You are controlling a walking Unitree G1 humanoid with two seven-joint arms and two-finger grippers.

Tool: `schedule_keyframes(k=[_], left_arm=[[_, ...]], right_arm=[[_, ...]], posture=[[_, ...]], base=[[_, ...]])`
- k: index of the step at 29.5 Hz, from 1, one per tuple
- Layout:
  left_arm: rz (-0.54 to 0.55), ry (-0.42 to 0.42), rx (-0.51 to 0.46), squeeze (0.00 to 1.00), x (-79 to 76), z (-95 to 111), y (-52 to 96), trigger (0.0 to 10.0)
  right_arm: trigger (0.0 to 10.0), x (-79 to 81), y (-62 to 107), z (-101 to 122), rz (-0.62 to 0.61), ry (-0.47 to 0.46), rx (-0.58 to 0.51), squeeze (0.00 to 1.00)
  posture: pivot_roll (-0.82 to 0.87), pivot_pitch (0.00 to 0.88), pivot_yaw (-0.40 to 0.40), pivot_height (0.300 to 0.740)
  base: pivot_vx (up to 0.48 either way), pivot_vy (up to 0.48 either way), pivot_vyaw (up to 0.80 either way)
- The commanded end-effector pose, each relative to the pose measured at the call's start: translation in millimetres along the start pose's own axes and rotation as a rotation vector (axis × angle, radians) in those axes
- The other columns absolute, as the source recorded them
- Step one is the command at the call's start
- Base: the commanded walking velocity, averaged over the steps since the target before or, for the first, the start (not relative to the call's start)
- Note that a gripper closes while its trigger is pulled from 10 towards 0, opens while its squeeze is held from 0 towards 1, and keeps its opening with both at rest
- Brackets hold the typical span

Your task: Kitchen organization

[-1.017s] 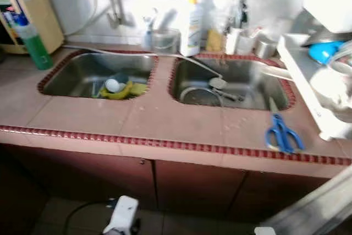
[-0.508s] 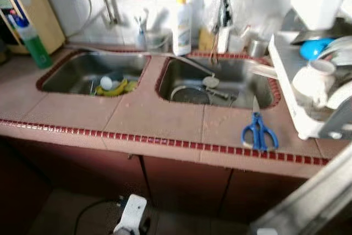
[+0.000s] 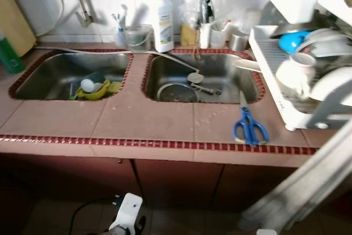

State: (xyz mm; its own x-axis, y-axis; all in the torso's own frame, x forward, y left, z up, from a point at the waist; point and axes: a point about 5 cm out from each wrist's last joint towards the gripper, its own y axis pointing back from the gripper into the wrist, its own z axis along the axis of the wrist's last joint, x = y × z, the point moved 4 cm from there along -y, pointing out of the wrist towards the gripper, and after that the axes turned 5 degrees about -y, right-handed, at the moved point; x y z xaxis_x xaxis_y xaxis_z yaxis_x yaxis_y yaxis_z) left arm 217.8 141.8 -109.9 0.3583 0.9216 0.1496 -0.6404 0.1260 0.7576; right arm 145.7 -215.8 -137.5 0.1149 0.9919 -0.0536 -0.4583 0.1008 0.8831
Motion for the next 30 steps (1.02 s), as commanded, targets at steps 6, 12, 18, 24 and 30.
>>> schedule_keyframes(k=[6,12,18,24,30], left_arm=[[-0.002,-0.016,0.021,0.00,2.5,-7,1.9,10.0],[0.002,-0.013,0.022,0.00,5.3,-9,2.4,10.0],[0.002,-0.017,0.023,0.00,6.2,-10,2.9,10.0],[-0.033,-0.063,0.032,0.00,3.0,-12,3.4,10.0],[-0.044,-0.094,0.016,0.00,6.1,-4,1.3,10.0]], right_arm=[[10.0,8.6,0.4,-7,0.031,0.007,0.021,0.00],[10.0,11.8,0.2,-6,0.037,0.011,0.020,0.00],[10.0,25.5,-1.5,0,0.055,0.015,0.009,0.00],[10.0,27.0,-1.6,1,0.042,-0.025,-0.003,0.00],[10.0,19.7,-0.2,-5,0.025,-0.044,-0.002,0.00]], posture=[[-0.11,0.000,0.050,0.703],[-0.11,0.000,0.054,0.703],[-0.11,0.000,0.063,0.703],[-0.17,0.000,0.128,0.703],[-0.20,0.000,0.142,0.703]], base=[[0.000,0.000,0.00],[0.000,0.000,0.00],[0.000,0.000,0.00],[0.000,0.000,0.00],[0.000,0.000,0.00]])
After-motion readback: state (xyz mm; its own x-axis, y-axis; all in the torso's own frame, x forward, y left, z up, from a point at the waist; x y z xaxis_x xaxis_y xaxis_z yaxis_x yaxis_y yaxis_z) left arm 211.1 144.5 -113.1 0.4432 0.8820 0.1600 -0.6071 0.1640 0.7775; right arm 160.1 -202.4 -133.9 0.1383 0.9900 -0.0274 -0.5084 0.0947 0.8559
